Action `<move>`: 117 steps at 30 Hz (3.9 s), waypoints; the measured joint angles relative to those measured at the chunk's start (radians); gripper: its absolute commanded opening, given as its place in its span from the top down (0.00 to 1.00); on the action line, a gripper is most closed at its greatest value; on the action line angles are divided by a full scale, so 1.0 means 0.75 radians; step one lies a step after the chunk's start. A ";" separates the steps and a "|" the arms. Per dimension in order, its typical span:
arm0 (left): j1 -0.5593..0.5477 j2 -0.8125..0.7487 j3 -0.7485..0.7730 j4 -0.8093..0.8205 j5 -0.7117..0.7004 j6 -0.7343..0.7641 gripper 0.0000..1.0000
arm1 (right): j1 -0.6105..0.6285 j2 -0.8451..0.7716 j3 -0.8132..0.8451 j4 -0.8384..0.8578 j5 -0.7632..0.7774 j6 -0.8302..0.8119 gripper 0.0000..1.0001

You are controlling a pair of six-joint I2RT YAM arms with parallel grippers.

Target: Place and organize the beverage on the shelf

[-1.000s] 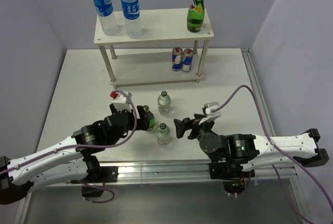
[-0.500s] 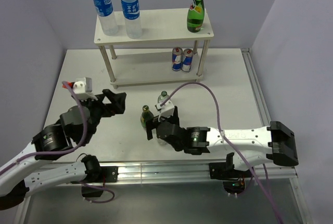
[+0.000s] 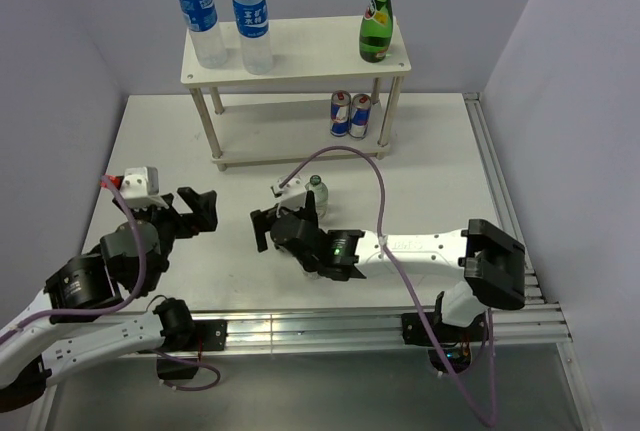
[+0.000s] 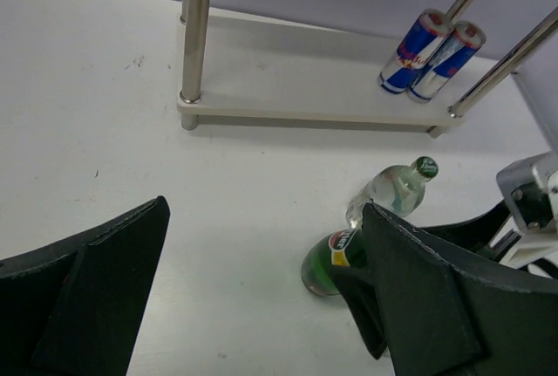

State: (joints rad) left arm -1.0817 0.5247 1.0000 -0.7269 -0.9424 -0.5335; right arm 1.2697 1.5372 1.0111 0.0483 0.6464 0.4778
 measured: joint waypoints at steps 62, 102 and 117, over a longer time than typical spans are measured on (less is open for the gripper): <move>0.380 0.126 -0.205 0.245 0.263 0.102 0.04 | -0.478 0.198 1.901 -0.781 0.305 -0.540 1.00; 0.487 0.122 -0.222 0.276 0.378 0.102 0.05 | -0.875 0.595 2.007 -0.524 -0.016 -0.660 1.00; 0.493 0.097 -0.227 0.276 0.398 0.102 0.05 | -0.891 0.598 2.002 -0.513 -0.045 -0.659 0.74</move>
State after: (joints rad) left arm -0.7116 0.5972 0.8295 -0.5201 -0.6437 -0.4572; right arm 0.6014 1.9858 2.5126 -0.3363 0.6125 -0.0162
